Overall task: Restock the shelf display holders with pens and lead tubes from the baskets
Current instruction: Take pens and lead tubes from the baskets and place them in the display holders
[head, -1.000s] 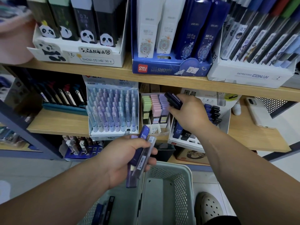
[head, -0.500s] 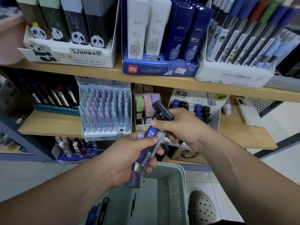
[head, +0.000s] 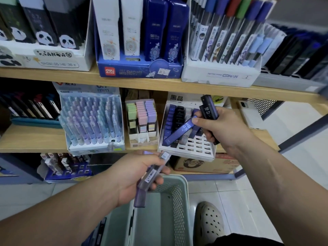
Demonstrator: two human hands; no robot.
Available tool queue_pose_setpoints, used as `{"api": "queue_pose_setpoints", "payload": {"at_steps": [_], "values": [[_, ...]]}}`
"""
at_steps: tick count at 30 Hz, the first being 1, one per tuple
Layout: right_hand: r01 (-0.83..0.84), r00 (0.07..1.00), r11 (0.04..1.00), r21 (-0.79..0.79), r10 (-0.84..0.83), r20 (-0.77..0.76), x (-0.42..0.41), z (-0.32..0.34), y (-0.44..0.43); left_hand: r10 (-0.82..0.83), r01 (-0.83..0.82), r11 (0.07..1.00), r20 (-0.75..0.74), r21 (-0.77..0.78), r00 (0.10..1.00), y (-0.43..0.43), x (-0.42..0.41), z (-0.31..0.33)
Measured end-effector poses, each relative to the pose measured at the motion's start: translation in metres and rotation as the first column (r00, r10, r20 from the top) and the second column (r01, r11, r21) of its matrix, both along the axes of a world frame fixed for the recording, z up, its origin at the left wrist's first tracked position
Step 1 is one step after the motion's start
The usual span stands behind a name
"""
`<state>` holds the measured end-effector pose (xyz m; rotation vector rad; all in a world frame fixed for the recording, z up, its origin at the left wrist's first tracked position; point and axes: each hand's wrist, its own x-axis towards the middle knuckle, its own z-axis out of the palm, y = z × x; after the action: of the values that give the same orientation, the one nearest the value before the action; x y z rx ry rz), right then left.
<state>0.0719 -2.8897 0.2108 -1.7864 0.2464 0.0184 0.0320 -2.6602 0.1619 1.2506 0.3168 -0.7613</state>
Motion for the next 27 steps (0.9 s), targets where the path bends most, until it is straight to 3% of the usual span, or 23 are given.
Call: {"api": "queue_pose_setpoints", "payload": {"at_steps": [8, 12, 16, 22, 27], "values": [[0.084, 0.993, 0.939, -0.333, -0.053, 0.101, -0.001, -0.012, -0.025, 0.096, -0.094, 0.993, -0.019, 0.077, 0.995, -0.004, 0.001, -0.006], [0.155, 0.981, 0.856, -0.493, -0.076, 0.177, 0.0, -0.012, -0.042, 0.125, -0.124, 0.992, -0.031, 0.036, 0.992, -0.005, 0.001, -0.005], [0.154, 0.977, 0.713, -0.684, -0.005, 0.215, 0.001, -0.02, -0.042, 0.135, -0.135, 0.991, -0.02, -0.024, 0.991, -0.007, 0.0, -0.003], [0.118, 0.965, 0.561, -0.819, 0.131, 0.229, 0.002, -0.032, -0.027, 0.149, -0.149, 0.988, 0.009, -0.03, 0.989, -0.011, 0.0, -0.001], [0.073, 0.966, 0.536, -0.841, 0.171, 0.193, 0.005, -0.037, -0.024, 0.13, -0.128, 0.991, 0.044, -0.034, 0.991, -0.009, -0.001, -0.001]]}}
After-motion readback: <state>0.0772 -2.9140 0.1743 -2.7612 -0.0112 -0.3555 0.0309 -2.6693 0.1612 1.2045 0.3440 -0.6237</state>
